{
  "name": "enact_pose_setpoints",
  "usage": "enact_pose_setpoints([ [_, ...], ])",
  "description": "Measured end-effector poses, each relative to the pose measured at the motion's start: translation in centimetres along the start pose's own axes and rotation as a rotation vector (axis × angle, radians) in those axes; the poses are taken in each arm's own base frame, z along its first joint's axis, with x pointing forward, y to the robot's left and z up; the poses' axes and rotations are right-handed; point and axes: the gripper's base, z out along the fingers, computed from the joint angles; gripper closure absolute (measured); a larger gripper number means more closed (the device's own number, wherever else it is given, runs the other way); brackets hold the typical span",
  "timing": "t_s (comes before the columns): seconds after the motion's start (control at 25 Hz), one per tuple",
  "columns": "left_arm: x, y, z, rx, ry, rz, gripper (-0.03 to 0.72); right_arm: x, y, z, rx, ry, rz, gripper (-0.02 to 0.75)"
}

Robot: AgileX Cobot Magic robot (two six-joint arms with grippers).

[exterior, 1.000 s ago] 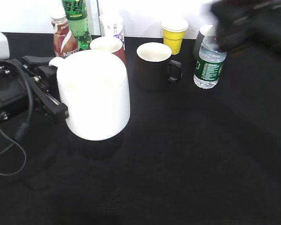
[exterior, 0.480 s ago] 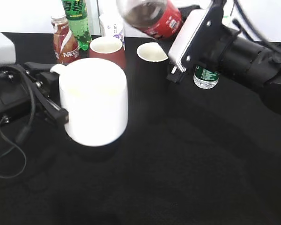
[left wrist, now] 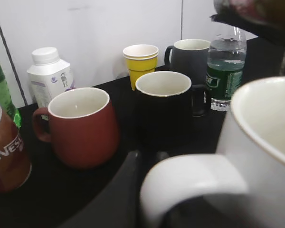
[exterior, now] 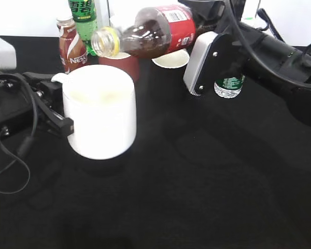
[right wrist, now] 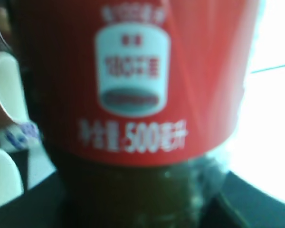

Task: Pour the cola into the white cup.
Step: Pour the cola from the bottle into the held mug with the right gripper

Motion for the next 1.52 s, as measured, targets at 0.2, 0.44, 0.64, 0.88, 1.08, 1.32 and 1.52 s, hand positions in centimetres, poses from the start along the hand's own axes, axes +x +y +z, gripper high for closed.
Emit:
enact_pose_setpoints([
  [0.2, -0.18, -0.09, 0.00, 0.010, -0.019, 0.010, 0.634, 0.16, -0.11, 0.00, 0.012, 0.018, -0.061, 0.353],
  [0.44, -0.41, -0.12, -0.01, 0.013, -0.045, 0.011, 0.634, 0.15, -0.12, 0.00, 0.012, 0.018, -0.127, 0.363],
  [0.64, -0.40, -0.12, -0.01, 0.013, -0.044, 0.012, 0.634, 0.14, -0.15, 0.00, 0.015, 0.017, -0.155, 0.363],
  [0.88, -0.40, -0.11, -0.01, 0.012, -0.044, 0.011, 0.634, 0.10, -0.24, 0.00, 0.026, 0.013, -0.189, 0.363],
  [1.08, -0.38, -0.11, -0.01, 0.012, -0.041, 0.012, 0.634, 0.07, -0.30, -0.01, 0.032, 0.011, -0.200, 0.363],
  [1.32, -0.36, -0.11, -0.01, 0.012, -0.040, 0.012, 0.634, 0.05, -0.36, -0.01, 0.039, 0.009, -0.201, 0.363],
  [1.52, -0.35, -0.11, -0.01, 0.012, -0.038, 0.014, 0.634, 0.05, -0.37, -0.01, 0.039, 0.010, -0.211, 0.363],
])
